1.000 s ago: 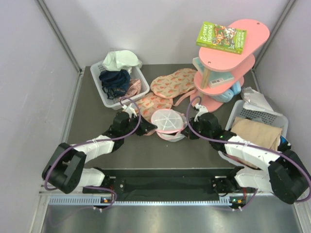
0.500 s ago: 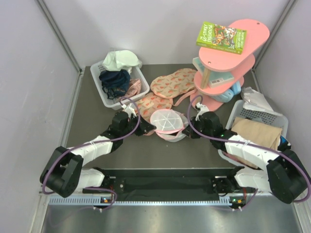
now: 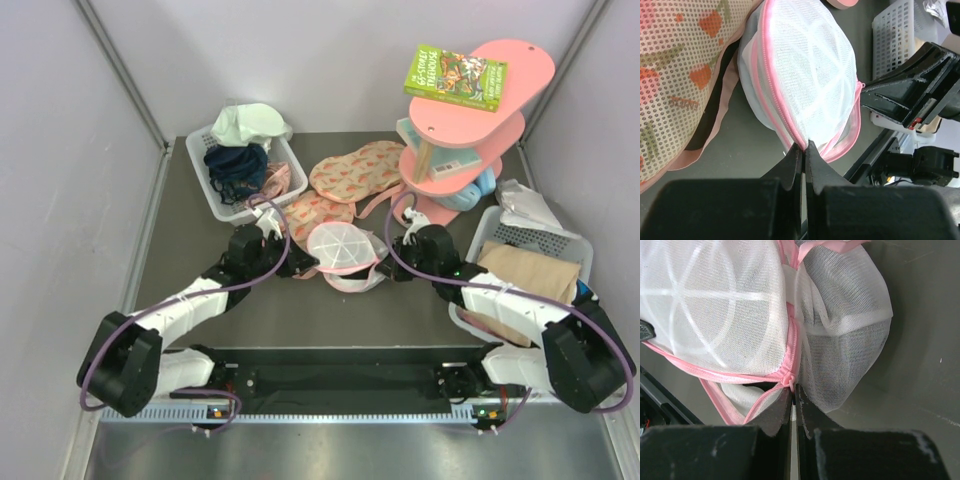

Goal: Unzip the laundry bag and remove the bra

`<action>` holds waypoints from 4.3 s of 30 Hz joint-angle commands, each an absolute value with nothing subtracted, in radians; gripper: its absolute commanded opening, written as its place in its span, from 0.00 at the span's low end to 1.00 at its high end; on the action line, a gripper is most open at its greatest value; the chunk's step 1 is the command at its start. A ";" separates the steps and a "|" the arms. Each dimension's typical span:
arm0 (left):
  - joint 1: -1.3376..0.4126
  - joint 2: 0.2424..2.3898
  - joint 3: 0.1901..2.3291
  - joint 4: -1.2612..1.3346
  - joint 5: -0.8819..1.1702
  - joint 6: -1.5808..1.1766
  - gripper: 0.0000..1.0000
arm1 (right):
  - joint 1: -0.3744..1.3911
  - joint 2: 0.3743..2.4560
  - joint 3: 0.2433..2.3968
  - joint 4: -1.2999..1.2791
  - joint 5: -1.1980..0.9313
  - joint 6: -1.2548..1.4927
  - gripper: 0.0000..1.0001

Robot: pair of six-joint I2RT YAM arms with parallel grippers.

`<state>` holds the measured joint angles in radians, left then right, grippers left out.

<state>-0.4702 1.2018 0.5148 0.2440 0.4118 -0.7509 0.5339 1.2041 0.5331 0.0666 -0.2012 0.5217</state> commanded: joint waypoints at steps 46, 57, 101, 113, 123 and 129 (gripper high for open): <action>-0.403 1.232 0.696 0.057 0.916 -0.370 0.00 | 0.348 1.265 0.686 -0.025 -0.101 0.247 0.00; -0.440 1.253 0.703 0.035 0.943 -0.354 0.00 | 0.327 1.318 0.752 -0.008 -0.118 0.180 0.00; -0.445 1.396 0.861 -0.284 0.222 -0.206 0.00 | 0.672 1.094 0.551 -0.075 -0.091 0.384 0.00; -0.529 1.434 0.874 -0.310 0.224 -0.127 0.00 | 0.566 1.152 0.663 -0.129 -0.081 0.276 0.00; -0.543 1.390 0.905 -0.299 0.255 -0.187 0.00 | 0.518 1.143 0.715 -0.199 -0.103 0.230 0.24; -0.566 1.381 0.969 -0.293 0.313 -0.271 0.00 | 0.508 1.056 0.716 -0.245 -0.086 0.256 0.68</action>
<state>-0.5514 1.4193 0.8890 -0.3008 0.2775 -0.2123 0.5205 1.1427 0.6643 -0.2134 -0.1177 0.2539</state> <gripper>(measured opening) 0.026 0.603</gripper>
